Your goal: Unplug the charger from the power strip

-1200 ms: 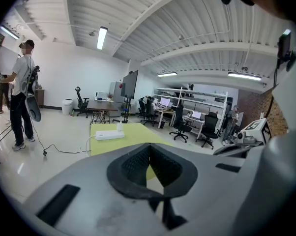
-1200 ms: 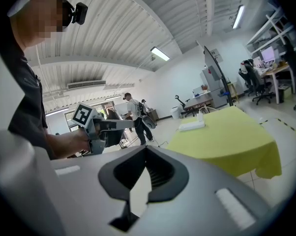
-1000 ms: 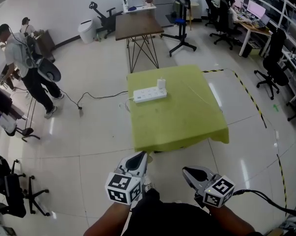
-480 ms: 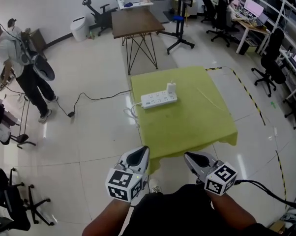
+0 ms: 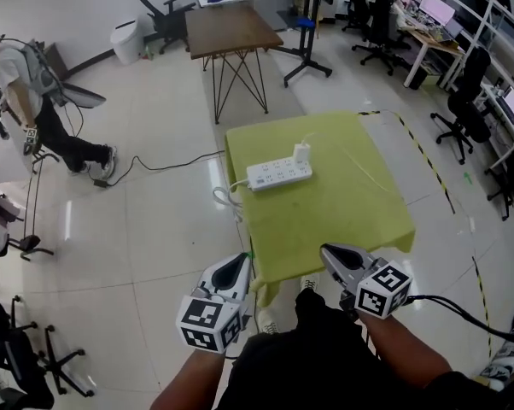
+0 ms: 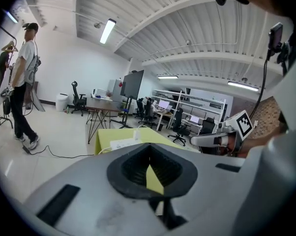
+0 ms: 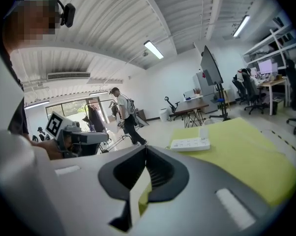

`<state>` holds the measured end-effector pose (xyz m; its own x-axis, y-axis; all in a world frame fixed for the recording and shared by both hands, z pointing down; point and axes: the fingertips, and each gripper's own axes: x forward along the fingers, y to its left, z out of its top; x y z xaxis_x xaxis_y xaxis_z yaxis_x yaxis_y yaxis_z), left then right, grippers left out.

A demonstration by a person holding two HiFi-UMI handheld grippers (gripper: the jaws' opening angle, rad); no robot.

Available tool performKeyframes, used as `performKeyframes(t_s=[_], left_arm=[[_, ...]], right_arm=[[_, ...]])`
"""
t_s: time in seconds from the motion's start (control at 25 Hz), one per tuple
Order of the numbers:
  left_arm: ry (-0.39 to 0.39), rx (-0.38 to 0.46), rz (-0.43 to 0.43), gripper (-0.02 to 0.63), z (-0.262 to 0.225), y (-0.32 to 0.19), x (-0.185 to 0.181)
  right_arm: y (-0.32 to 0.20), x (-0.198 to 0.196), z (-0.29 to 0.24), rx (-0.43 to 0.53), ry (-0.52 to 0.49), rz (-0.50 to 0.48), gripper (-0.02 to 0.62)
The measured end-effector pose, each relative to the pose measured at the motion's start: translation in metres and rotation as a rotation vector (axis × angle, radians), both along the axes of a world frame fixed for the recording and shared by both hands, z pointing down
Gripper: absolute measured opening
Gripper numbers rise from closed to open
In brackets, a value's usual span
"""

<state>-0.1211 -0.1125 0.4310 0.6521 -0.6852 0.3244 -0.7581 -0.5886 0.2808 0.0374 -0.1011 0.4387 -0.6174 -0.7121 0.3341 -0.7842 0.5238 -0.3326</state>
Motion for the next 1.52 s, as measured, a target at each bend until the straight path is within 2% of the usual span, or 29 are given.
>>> performKeyframes(t_s=[0.24, 0.48, 0.8, 1.0, 1.2, 1.44, 1.52], left_arm=[[-0.023, -0.027, -0.042, 0.006, 0.012, -0.017, -0.01], [-0.052, -0.061, -0.094, 0.006, 0.028, -0.039, -0.009], [-0.089, -0.108, -0.102, 0.006, 0.043, -0.087, 0.022], [-0.113, -0.14, -0.126, 0.006, 0.054, -0.109, 0.034], [-0.12, -0.18, -0.164, 0.006, 0.068, -0.122, 0.037], [-0.126, -0.227, -0.23, 0.006, 0.079, -0.125, 0.026], [-0.129, -0.227, -0.243, 0.006, 0.079, -0.127, 0.022]], right_arm=[[-0.072, 0.016, 0.022, -0.022, 0.045, 0.029, 0.056], [-0.158, 0.039, 0.067, -0.054, 0.118, 0.06, 0.107], [-0.257, 0.065, 0.114, -0.119, 0.122, 0.086, 0.144], [-0.309, 0.077, 0.139, -0.151, 0.141, 0.114, 0.216], [-0.349, 0.082, 0.168, -0.166, 0.191, 0.122, 0.314], [-0.377, 0.068, 0.192, -0.183, 0.216, 0.087, 0.327], [-0.381, 0.065, 0.195, -0.181, 0.23, 0.078, 0.309]])
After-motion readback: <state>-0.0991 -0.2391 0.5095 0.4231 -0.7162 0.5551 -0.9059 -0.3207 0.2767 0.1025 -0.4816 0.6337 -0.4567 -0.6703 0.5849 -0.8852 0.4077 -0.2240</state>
